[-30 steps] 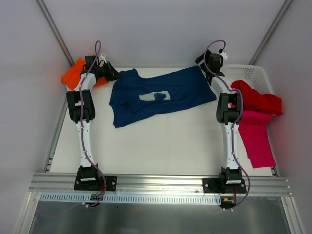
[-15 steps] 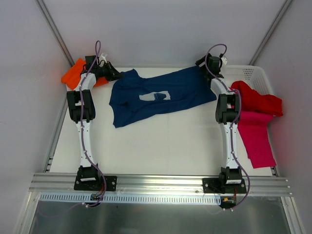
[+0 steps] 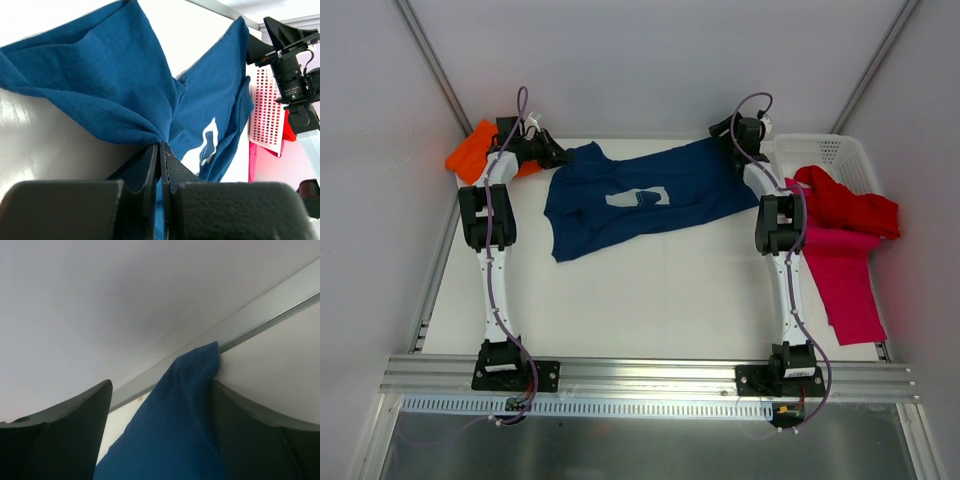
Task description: Fold and stack the t-shirts
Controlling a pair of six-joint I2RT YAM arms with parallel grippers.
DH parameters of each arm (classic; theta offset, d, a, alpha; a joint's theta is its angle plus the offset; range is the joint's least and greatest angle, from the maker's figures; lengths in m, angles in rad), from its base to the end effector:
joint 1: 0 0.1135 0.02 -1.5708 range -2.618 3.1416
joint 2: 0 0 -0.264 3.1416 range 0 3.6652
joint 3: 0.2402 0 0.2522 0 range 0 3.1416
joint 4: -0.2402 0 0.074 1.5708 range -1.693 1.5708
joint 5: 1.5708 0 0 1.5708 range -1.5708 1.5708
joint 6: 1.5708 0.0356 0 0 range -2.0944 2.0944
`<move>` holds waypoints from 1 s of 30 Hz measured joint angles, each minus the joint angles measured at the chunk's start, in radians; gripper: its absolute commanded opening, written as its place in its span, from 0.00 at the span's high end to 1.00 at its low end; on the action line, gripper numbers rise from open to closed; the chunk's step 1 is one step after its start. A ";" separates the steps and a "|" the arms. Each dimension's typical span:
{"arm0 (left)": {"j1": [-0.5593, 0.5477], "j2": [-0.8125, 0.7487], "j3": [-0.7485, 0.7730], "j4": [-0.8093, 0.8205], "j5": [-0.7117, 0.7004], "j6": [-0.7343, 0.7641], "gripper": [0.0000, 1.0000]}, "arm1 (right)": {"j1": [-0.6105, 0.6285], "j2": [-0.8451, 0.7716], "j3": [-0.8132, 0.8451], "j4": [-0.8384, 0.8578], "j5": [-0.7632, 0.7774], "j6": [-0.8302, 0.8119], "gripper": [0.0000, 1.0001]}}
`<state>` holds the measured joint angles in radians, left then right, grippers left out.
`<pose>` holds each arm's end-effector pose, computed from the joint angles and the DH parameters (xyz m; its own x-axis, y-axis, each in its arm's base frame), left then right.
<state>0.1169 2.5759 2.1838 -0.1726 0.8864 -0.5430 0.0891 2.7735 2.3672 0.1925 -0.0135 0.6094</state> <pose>0.5730 0.0395 0.1652 -0.7528 -0.4173 -0.5090 0.2188 0.5707 -0.7915 0.6196 0.0558 0.1435 -0.2317 0.5539 -0.7997 0.0372 0.8265 0.5617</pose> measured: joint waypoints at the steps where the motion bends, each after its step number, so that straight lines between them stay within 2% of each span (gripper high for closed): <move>1: 0.000 0.002 0.000 0.001 0.000 0.000 1.00 | 0.006 0.000 0.000 -0.002 -0.002 -0.004 0.31; 2: 0.000 0.004 0.000 0.001 0.000 0.000 1.00 | 0.011 0.000 0.000 -0.005 -0.005 -0.001 0.37; 5: 0.000 0.007 0.000 0.001 0.001 -0.001 1.00 | 0.026 0.002 0.000 -0.019 -0.018 -0.007 0.47; 7: 0.000 0.007 0.000 0.002 0.001 -0.003 1.00 | 0.033 0.002 0.000 -0.024 -0.025 -0.011 0.62; 8: 0.000 0.007 0.000 0.003 0.002 -0.004 1.00 | 0.034 0.002 -0.002 -0.024 -0.028 -0.014 0.78; 11: 0.000 0.007 0.000 0.002 0.002 -0.008 1.00 | 0.032 0.002 -0.010 -0.022 -0.029 -0.016 1.00; 24: 0.000 0.007 0.000 0.003 0.003 -0.016 1.00 | 0.023 0.002 -0.045 -0.008 -0.028 -0.014 1.00; 30: 0.000 0.007 0.000 0.003 0.003 -0.016 1.00 | 0.014 -0.059 -0.178 0.067 -0.032 -0.020 1.00</move>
<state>0.1165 2.5832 2.1841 -0.1696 0.8894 -0.5591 0.1032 2.7148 2.1895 0.2592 -0.0456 0.5896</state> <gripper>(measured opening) 0.010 0.011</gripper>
